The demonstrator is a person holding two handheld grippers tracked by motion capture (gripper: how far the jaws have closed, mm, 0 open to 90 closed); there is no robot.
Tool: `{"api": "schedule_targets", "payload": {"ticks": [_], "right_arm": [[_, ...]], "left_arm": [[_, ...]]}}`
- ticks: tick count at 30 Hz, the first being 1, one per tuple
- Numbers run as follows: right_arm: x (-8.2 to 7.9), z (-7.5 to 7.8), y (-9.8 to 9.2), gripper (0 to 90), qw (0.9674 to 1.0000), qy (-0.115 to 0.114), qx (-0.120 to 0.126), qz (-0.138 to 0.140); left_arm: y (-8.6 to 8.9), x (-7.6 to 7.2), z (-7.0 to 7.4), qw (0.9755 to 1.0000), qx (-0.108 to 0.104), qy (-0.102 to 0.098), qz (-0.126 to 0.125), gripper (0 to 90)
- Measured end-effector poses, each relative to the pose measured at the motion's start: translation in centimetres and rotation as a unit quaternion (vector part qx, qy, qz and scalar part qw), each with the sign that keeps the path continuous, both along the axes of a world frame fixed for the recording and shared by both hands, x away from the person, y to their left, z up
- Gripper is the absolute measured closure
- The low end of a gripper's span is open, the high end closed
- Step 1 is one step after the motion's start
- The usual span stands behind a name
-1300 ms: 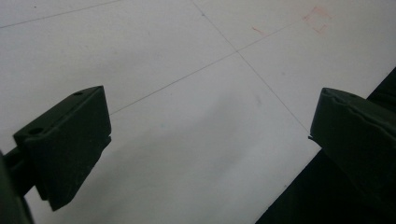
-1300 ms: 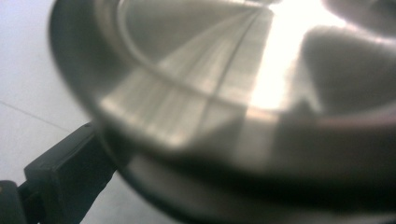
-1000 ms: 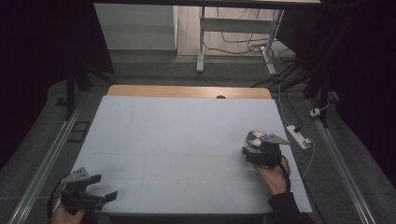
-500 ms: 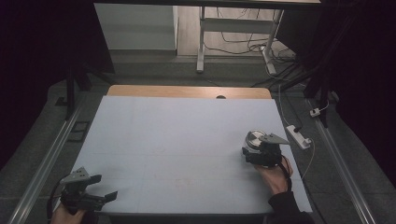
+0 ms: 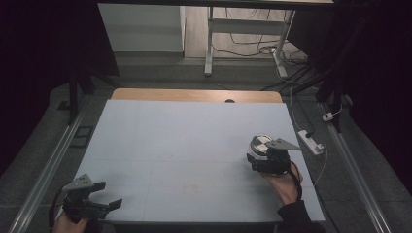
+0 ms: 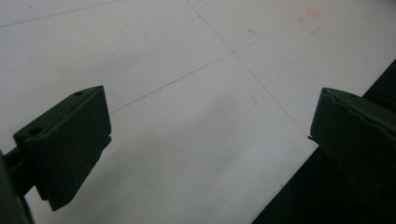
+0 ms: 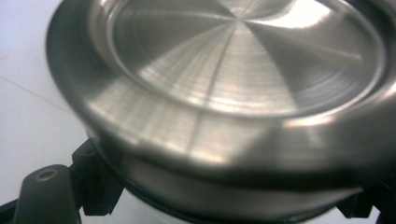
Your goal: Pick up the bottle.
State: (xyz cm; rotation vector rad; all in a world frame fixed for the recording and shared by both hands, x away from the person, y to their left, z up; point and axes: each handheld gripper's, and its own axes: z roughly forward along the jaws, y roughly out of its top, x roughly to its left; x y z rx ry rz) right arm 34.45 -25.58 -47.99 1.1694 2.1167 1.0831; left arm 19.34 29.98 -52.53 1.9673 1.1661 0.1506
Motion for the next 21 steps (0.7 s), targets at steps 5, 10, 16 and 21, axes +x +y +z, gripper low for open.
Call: {"api": "schedule_targets", "payload": {"ticks": [5, 10, 16, 21], "right_arm": [[-0.6, 0.7, 0.7, 15.2, 0.9995, -0.006, 0.023, 0.018], [-1.2, 1.2, 1.8, 15.2, 0.9988, -0.013, 0.031, 0.037], [-1.8, 1.4, 3.3, 15.2, 0.9974, -0.013, 0.032, 0.063], [-2.3, 1.6, 4.7, 15.1, 0.9957, -0.011, 0.036, 0.084]], "left_arm": [[0.0, 0.0, 0.0, 1.0, -0.001, 0.0, 0.0, 0.0], [0.0, 0.0, 0.0, 1.0, -0.001, 0.001, 0.0, 0.0], [0.0, 0.0, 0.0, 1.0, -0.001, 0.001, 0.0, 0.0], [0.0, 0.0, 0.0, 1.0, -0.001, 0.001, 0.0, 0.0]]}}
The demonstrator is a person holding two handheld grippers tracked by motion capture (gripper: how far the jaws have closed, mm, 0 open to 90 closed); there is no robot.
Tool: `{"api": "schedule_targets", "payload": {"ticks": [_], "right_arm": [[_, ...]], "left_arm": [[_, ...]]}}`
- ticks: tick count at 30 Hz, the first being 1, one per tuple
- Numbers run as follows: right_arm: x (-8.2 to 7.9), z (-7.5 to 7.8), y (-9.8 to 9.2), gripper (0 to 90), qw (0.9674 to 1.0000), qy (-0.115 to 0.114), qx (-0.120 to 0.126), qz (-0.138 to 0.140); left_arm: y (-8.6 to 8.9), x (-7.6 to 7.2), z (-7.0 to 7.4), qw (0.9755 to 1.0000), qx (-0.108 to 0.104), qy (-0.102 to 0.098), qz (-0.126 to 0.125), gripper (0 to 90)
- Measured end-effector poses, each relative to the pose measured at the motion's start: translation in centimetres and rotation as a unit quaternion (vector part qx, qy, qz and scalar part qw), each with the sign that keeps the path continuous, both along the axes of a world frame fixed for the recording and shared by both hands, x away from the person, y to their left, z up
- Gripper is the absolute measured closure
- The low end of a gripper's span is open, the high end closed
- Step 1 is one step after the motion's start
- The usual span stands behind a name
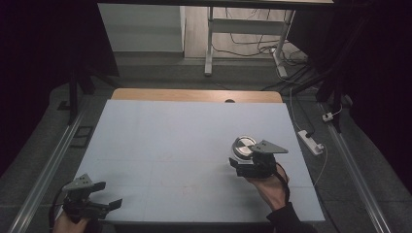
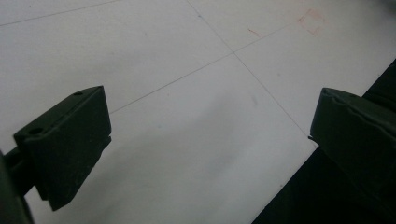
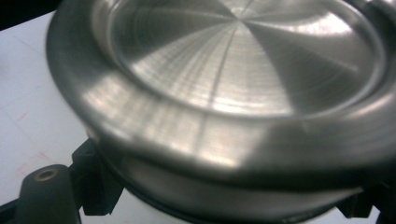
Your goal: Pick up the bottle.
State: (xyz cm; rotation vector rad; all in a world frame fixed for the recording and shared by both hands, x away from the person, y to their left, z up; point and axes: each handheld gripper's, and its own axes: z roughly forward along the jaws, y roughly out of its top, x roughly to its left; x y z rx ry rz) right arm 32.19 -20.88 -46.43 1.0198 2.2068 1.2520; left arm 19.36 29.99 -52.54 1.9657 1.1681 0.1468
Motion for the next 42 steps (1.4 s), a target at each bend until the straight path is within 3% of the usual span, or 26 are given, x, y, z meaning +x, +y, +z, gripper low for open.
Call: {"api": "schedule_targets", "payload": {"ticks": [15, 42], "right_arm": [[-1.2, -0.3, 4.5, 15.2, 0.9978, 0.002, -0.013, 0.066], [-2.0, -1.3, 10.1, 15.2, 0.9902, 0.018, -0.033, 0.134]], "left_arm": [[0.0, 0.0, 0.0, 1.0, 0.002, -0.002, -0.001, 0.0], [-0.3, -0.1, 0.1, 0.9998, 0.013, -0.008, -0.009, 0.0]]}}
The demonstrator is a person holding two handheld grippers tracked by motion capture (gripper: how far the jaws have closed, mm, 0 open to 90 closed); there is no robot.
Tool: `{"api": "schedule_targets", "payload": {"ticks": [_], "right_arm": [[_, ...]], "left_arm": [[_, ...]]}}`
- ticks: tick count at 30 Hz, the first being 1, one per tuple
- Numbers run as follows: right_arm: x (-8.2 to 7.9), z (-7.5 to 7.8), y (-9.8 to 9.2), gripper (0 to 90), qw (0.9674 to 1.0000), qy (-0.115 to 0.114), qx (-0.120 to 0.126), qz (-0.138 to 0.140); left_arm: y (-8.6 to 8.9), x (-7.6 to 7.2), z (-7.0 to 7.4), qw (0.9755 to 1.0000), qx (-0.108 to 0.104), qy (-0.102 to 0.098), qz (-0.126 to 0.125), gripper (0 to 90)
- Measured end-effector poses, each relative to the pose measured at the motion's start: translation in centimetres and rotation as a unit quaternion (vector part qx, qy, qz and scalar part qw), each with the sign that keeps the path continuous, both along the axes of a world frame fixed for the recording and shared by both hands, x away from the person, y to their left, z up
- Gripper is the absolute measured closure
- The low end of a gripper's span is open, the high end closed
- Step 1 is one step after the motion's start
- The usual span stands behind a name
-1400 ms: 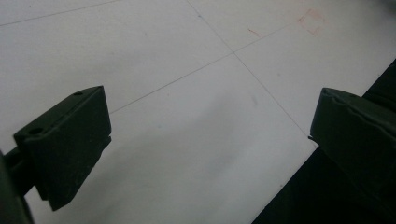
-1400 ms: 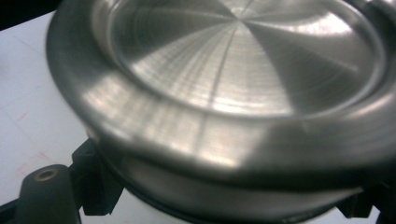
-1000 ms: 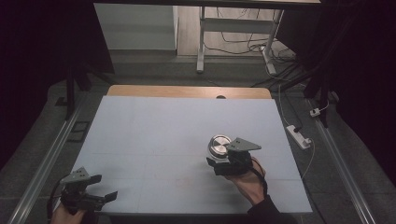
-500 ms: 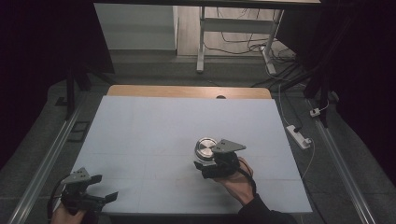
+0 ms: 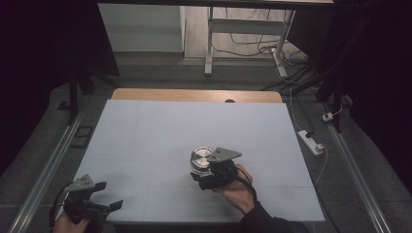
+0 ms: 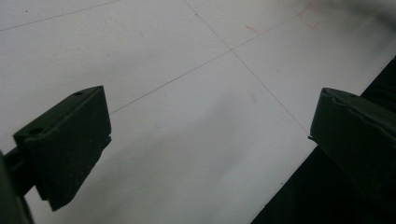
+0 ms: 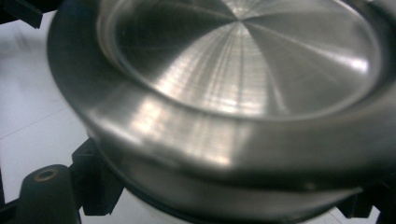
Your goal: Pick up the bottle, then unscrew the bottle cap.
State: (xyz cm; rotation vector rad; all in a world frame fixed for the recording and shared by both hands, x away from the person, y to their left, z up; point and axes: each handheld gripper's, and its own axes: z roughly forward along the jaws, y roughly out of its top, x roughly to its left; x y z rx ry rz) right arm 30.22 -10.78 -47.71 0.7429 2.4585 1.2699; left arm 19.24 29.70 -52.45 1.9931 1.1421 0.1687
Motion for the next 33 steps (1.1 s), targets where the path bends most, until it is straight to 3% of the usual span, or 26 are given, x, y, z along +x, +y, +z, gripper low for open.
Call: {"api": "schedule_targets", "payload": {"ticks": [8, 16, 26, 33], "right_arm": [[0.0, 0.0, 0.1, 15.2, 1.0, 0.0, 0.0, 0.005], [-0.1, 0.1, 0.1, 15.2, 0.9999, 0.003, -0.002, 0.013], [-0.3, 0.3, 0.1, 15.1, 0.9997, 0.002, -0.002, 0.023], [-0.4, 0.4, 0.2, 15.2, 0.9995, -0.001, -0.005, 0.032]], "left_arm": [[0.1, 0.0, 0.0, 0.9999, -0.015, 0.002, 0.0, 0.0], [-0.3, -0.1, 0.8, 0.9996, -0.011, -0.026, -0.007, 0.0], [-1.2, 0.7, 1.9, 0.9974, -0.011, -0.059, -0.04, 0.0], [-2.3, 1.9, 2.6, 0.9944, -0.035, -0.069, -0.073, 0.0]]}}
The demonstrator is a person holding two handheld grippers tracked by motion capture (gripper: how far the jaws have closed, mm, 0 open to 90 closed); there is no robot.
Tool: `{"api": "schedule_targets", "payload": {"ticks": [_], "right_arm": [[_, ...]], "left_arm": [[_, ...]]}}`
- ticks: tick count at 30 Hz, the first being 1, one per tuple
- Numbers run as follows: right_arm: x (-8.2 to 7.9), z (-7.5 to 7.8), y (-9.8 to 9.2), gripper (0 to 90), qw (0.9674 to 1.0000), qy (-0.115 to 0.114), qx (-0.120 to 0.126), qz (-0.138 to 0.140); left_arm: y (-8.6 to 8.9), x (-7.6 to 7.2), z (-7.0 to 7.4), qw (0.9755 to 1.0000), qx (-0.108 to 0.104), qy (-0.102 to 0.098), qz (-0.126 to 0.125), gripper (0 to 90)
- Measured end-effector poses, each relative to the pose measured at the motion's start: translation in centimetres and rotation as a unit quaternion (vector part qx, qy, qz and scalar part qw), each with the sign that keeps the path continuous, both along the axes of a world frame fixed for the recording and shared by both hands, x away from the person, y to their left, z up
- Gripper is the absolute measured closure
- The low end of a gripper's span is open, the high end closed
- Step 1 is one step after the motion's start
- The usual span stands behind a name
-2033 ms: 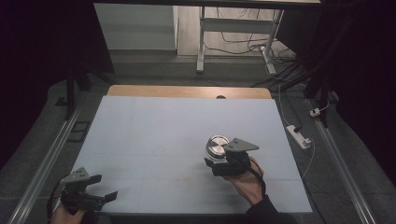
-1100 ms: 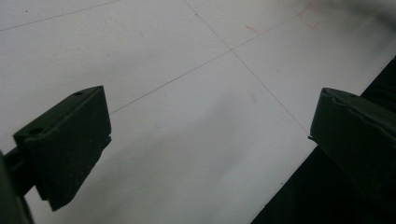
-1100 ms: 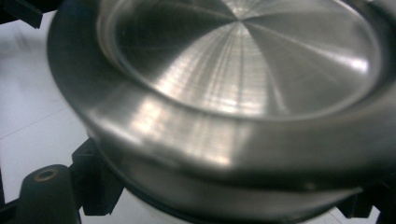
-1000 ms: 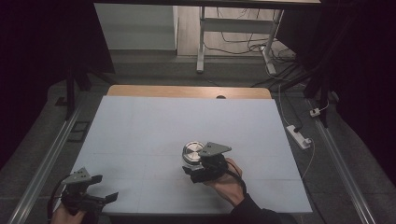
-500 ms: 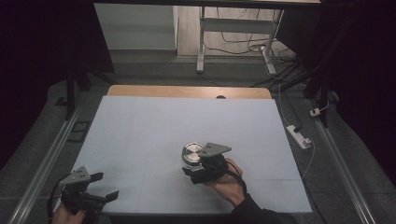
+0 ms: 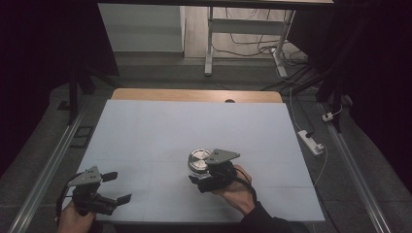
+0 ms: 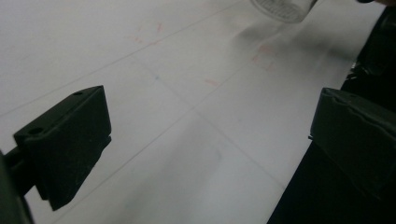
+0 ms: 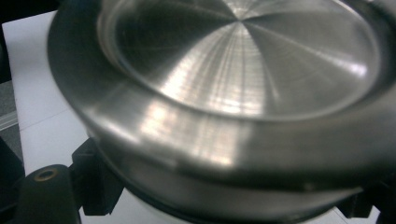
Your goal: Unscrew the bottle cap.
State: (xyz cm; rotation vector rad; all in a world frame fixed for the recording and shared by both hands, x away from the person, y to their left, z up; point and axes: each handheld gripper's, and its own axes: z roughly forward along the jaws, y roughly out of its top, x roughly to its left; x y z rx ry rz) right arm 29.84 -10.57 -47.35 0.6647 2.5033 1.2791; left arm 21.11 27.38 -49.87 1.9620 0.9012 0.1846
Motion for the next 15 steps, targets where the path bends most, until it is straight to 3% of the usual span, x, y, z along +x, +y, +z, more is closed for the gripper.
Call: {"api": "schedule_targets", "payload": {"ticks": [5, 10, 15], "right_arm": [[-0.1, 0.0, 0.0, 15.1, 1.0, -0.002, -0.001, 0.002], [-0.1, 0.1, 0.0, 15.2, 1.0, -0.001, 0.001, 0.006], [-0.1, 0.2, 0.0, 15.2, 1.0, -0.001, 0.001, 0.009]], "left_arm": [[-1.1, 0.7, 1.1, 0.9996, -0.009, -0.019, -0.017, 0.0], [-2.5, 1.8, 1.7, 0.9996, 0.004, -0.017, -0.022, 0.0], [-4.1, 2.8, 2.6, 0.9987, 0.019, -0.022, -0.043, 0.0]]}}
